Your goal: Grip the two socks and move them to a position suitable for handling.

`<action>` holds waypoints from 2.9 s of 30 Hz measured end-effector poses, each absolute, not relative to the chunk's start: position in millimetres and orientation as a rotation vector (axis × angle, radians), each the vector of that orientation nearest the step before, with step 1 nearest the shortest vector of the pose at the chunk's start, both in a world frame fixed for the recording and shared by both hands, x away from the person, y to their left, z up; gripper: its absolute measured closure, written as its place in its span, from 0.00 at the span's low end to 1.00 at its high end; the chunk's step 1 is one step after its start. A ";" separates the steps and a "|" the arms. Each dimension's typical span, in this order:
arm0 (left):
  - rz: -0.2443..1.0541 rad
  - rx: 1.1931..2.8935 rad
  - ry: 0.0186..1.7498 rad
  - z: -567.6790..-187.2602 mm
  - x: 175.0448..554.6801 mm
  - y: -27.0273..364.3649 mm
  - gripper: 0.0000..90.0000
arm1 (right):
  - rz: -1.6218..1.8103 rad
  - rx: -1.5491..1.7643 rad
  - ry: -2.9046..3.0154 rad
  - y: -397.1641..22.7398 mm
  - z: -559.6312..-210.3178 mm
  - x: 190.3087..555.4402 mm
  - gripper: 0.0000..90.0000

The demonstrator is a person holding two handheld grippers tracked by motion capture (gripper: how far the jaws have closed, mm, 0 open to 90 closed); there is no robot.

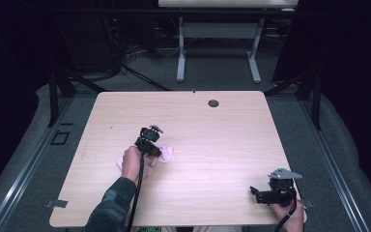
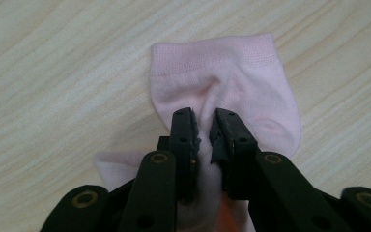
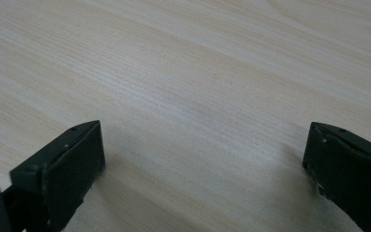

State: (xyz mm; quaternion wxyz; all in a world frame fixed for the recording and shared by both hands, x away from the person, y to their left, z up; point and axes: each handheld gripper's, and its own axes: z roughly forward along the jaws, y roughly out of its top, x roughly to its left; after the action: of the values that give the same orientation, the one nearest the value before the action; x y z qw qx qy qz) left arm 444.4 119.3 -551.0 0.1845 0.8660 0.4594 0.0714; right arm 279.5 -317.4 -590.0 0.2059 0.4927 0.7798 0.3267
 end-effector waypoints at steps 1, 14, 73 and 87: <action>0.199 2.442 1.289 -551.0 444.4 119.3 0.89 | 0.908 1.375 2.169 -317.3 -590.1 279.5 0.00; 0.166 2.443 1.199 -528.9 437.4 119.0 0.90 | 0.910 1.375 2.169 -317.5 -590.0 279.6 0.01; 0.065 2.390 0.934 -491.6 339.6 126.6 0.01 | 0.911 1.374 2.170 -317.6 -590.0 279.5 0.01; 0.128 2.325 1.368 -529.7 383.3 211.6 0.10 | 0.914 1.374 2.166 -317.6 -590.3 279.8 0.01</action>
State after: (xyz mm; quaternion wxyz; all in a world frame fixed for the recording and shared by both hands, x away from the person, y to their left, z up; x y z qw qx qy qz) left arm 383.3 211.6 -529.7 0.2186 0.8401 0.4943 0.0461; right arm 279.8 -317.6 -590.3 0.2081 0.4935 0.7781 0.3282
